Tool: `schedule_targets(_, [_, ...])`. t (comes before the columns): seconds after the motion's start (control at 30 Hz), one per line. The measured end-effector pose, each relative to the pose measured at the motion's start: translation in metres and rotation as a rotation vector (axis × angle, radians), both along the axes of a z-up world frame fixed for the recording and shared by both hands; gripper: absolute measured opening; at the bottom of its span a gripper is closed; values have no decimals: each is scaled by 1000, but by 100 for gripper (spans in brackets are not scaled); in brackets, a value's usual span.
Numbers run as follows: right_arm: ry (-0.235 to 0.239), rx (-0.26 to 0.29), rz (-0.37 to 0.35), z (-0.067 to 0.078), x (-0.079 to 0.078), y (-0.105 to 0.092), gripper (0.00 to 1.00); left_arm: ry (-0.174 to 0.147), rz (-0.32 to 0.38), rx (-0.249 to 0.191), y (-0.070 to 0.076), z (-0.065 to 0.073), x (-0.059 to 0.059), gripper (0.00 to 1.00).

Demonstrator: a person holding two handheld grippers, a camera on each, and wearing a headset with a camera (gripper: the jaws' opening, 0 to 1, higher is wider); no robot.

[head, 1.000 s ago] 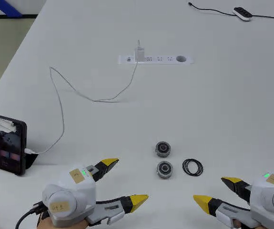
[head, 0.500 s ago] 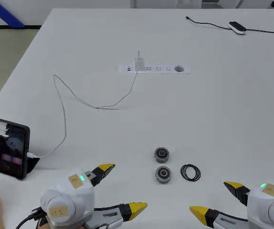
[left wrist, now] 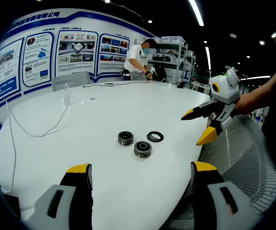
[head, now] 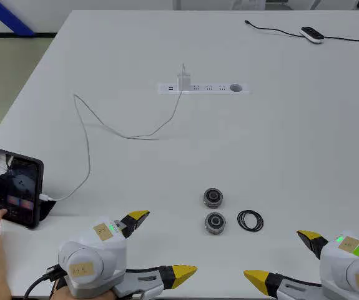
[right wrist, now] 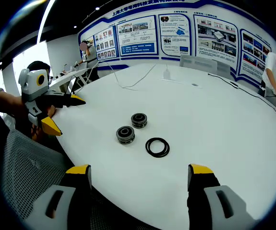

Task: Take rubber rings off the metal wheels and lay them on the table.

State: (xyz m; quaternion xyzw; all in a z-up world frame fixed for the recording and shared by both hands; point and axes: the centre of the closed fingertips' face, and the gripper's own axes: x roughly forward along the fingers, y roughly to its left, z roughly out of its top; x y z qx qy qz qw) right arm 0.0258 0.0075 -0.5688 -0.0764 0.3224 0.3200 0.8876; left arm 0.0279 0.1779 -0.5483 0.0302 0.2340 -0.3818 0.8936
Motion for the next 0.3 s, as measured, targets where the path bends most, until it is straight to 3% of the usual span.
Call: schedule_targets(0.3, [2, -4, 3, -2, -1, 0, 84, 3, 3, 4, 0, 0, 0, 90])
